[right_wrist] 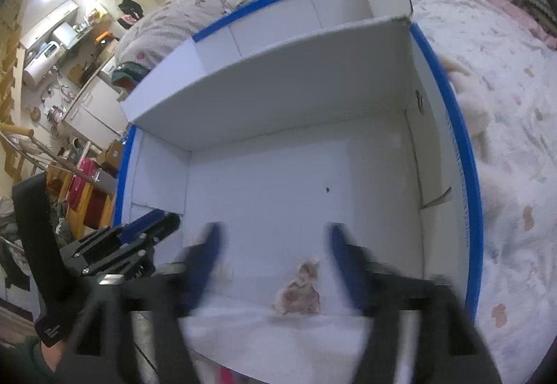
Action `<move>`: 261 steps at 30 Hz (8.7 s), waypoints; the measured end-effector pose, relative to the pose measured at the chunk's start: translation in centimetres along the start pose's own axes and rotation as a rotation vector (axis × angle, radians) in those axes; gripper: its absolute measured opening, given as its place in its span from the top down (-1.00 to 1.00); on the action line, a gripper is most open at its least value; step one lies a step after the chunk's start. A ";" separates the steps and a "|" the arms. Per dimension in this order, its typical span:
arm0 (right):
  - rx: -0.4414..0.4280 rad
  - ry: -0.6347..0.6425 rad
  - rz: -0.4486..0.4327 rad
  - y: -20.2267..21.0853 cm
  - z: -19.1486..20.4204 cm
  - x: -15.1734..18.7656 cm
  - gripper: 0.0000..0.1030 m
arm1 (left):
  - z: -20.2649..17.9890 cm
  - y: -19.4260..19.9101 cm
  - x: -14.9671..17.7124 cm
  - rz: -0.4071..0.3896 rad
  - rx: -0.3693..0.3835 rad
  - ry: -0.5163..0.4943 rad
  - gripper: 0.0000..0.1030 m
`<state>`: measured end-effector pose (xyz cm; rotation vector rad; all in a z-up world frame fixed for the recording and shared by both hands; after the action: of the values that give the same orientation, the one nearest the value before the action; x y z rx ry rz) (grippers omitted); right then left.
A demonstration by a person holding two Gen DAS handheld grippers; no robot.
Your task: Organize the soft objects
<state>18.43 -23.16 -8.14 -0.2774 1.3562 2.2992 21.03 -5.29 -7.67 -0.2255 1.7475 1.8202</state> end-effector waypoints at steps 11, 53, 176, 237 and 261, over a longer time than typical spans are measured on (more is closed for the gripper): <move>0.019 0.056 -0.123 2.5 1.3 -0.3 -0.98 | -0.3 2.9 -0.5 -0.086 -0.058 0.006 -0.26; 0.163 -0.013 -0.086 6.7 -2.2 9.7 -1.00 | 9.3 4.4 13.9 0.189 -0.058 0.310 -0.33; 0.131 0.217 -0.129 1.8 3.5 0.3 0.13 | 1.2 3.0 -0.1 -0.022 -0.061 0.022 0.61; 0.150 0.095 -0.113 2.6 1.9 1.6 -1.00 | 2.9 4.5 1.3 -0.063 -0.108 0.127 -0.31; 0.117 0.129 -0.128 7.5 1.3 7.1 -1.00 | 4.0 9.7 8.5 -0.055 -0.163 0.156 -0.31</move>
<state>8.68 -23.09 -4.46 -0.4672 1.4843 2.1197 10.23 1.53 -3.22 -0.4883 1.6777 1.9512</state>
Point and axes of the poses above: each gripper's, at about its wrist camera, not at the fingertips, and y roughly against the way its jaws point, z to its left, x to its underside, the point moved 2 cm from there along -y, roughly the way its jaws point, and after that the axes turned 10 degrees about -y, right-handed, at the moved point
